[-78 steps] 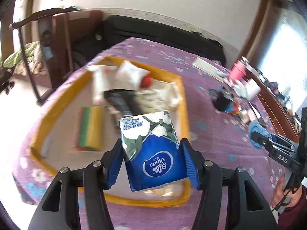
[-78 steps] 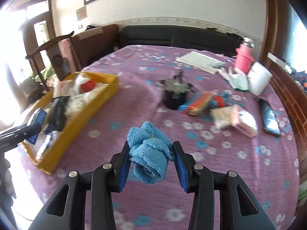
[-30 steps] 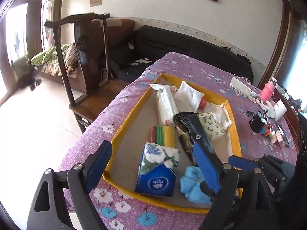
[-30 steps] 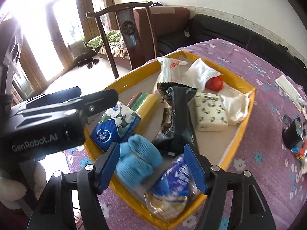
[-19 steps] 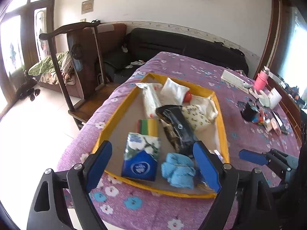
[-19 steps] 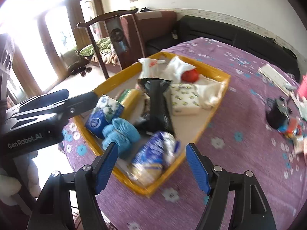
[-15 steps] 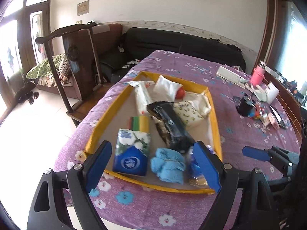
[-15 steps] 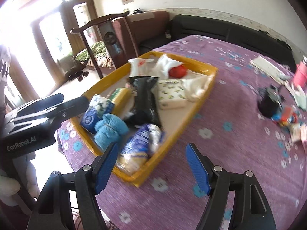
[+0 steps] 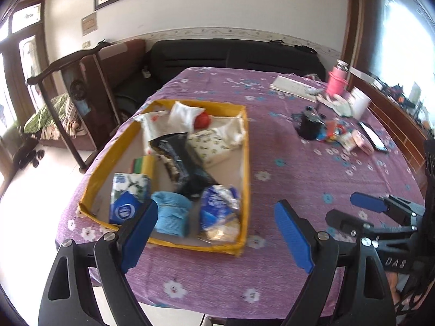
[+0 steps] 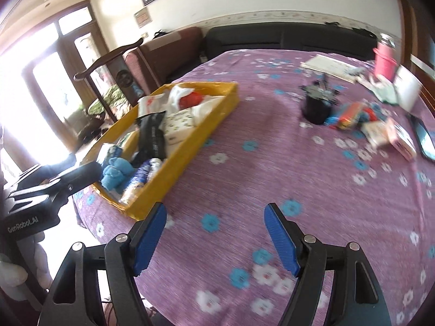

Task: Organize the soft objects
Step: 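Withdraw both open grippers from the tray toward the remaining items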

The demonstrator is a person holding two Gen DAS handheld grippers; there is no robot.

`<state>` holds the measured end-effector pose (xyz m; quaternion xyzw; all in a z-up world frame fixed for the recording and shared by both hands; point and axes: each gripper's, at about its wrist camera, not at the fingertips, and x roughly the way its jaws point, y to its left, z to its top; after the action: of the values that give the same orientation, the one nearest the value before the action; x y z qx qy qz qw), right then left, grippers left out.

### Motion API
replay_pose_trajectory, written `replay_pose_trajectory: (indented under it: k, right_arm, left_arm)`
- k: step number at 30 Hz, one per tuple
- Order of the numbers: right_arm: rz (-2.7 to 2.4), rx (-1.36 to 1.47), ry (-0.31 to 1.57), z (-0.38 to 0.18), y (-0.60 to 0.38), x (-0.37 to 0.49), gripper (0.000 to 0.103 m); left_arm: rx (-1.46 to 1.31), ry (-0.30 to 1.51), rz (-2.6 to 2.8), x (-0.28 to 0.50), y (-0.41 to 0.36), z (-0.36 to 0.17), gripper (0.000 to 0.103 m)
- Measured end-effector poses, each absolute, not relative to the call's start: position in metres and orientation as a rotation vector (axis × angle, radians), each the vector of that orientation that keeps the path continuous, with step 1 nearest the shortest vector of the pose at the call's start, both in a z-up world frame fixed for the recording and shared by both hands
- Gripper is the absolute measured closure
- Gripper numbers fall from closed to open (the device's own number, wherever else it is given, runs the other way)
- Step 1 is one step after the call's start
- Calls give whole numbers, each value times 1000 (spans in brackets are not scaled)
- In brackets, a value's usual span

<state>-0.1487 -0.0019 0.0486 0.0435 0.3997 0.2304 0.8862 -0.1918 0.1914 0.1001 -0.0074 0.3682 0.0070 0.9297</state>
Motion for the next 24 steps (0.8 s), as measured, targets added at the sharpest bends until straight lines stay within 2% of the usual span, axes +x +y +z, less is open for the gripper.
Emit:
replay_pose_trajectory:
  k: [14, 24]
  right_arm:
    - [338, 278, 801, 40, -117, -150, 22]
    - [81, 362, 789, 35, -229, -139, 22]
  left_arm:
    - [100, 817, -78, -183, 114, 85, 16]
    - [80, 913, -175, -163, 90, 46, 15]
